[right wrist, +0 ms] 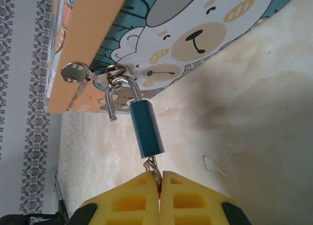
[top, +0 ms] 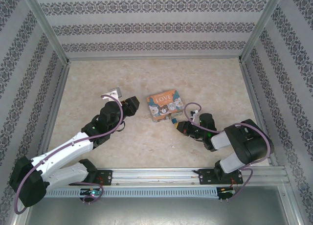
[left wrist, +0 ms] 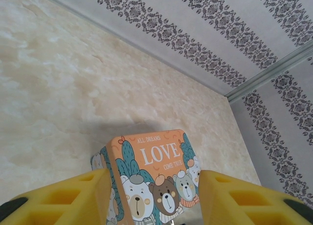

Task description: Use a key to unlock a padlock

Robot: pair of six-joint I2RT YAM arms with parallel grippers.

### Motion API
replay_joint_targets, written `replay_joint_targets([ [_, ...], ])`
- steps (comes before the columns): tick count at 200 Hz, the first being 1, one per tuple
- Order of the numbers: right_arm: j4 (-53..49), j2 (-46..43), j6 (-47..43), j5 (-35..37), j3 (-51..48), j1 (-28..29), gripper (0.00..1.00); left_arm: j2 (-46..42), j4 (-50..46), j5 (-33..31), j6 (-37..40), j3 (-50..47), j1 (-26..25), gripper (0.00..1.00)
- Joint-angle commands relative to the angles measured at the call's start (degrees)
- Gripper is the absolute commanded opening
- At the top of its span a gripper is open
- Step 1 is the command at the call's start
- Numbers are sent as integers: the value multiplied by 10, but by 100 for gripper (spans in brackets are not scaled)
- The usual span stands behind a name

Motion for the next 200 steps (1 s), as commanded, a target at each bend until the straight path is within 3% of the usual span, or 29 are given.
replay_joint_targets([
  [1,-2,12,10,-6,10,-4,7,-10,-9,-9,-2,-9,6,50],
  [30,-6,11,8,-6,12,-4,17,-11,-11,-10,-7,-9,7,50],
  [70,-29,-24,3,-2,9,-5,39,-11,-23,-9,-10,-4,7,50],
  [112,-133,-109,-40,15,16,-14,53,-7,-63,6,1,19,9,51],
  [141,-175,-162,-66,12,20,-35,72,7,-55,21,2,22,15,51],
  [170,-174,-182,-71,-34,38,-47,98,44,-42,65,1,38,26,51],
  [200,-171,-152,-80,-62,66,-51,98,107,-24,160,-37,62,51,50],
])
